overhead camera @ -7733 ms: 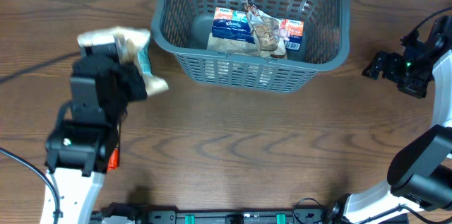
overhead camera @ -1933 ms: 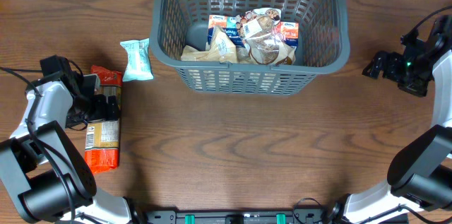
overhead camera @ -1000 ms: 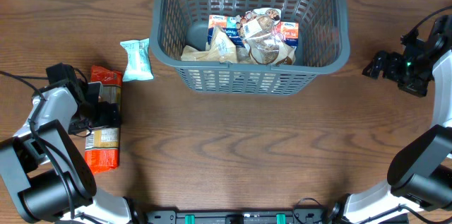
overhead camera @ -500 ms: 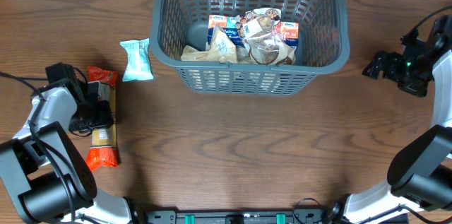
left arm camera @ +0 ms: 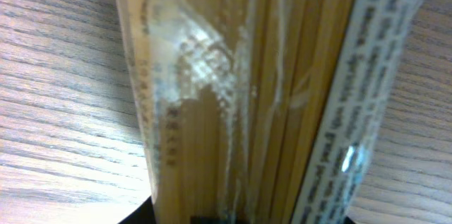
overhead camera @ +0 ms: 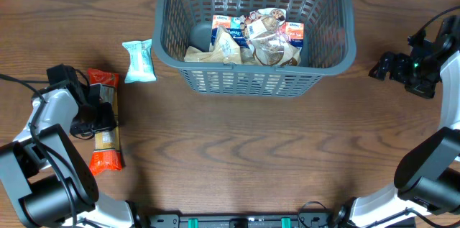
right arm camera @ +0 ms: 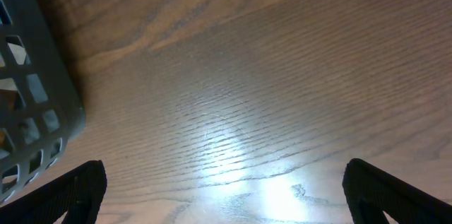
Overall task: Pack container
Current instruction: 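Lower the left gripper and grasp the orange-labelled spaghetti pack, then lift the spaghetti pack and lower it into the basket with the left gripper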
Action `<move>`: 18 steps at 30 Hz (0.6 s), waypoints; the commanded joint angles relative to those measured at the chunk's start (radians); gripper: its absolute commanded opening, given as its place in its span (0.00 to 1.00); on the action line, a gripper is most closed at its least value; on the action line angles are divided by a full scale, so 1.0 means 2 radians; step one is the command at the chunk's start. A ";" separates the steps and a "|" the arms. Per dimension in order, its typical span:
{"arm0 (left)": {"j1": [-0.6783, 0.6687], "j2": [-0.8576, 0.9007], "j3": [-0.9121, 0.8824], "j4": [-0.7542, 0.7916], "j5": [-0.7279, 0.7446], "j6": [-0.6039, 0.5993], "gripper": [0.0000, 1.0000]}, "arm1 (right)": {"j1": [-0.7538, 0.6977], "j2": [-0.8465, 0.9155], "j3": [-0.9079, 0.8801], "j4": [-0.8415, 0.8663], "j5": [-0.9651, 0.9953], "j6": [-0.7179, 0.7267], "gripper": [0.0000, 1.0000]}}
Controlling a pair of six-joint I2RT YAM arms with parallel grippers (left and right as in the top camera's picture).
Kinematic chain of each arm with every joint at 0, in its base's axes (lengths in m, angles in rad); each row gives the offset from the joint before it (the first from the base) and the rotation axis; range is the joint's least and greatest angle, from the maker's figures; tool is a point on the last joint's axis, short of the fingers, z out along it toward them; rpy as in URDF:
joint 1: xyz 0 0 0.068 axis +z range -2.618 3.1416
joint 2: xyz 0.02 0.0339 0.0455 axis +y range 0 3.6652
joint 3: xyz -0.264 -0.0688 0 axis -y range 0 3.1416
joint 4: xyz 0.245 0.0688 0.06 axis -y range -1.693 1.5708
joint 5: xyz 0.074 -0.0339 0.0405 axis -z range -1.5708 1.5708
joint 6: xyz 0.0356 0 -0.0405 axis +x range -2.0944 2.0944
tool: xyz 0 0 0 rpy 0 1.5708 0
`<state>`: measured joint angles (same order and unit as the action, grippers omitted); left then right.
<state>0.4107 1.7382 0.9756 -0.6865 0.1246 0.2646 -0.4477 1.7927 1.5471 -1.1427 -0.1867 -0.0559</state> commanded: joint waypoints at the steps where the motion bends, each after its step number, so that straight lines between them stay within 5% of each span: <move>1: 0.001 -0.004 -0.004 -0.004 -0.001 -0.004 0.28 | -0.001 0.001 -0.002 -0.001 -0.005 -0.006 0.99; 18: 0.001 -0.122 -0.003 -0.020 -0.001 -0.019 0.12 | -0.001 0.001 -0.002 -0.001 -0.005 -0.006 0.99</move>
<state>0.4107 1.5848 0.9550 -0.7315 0.1234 0.2356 -0.4477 1.7927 1.5471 -1.1427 -0.1871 -0.0559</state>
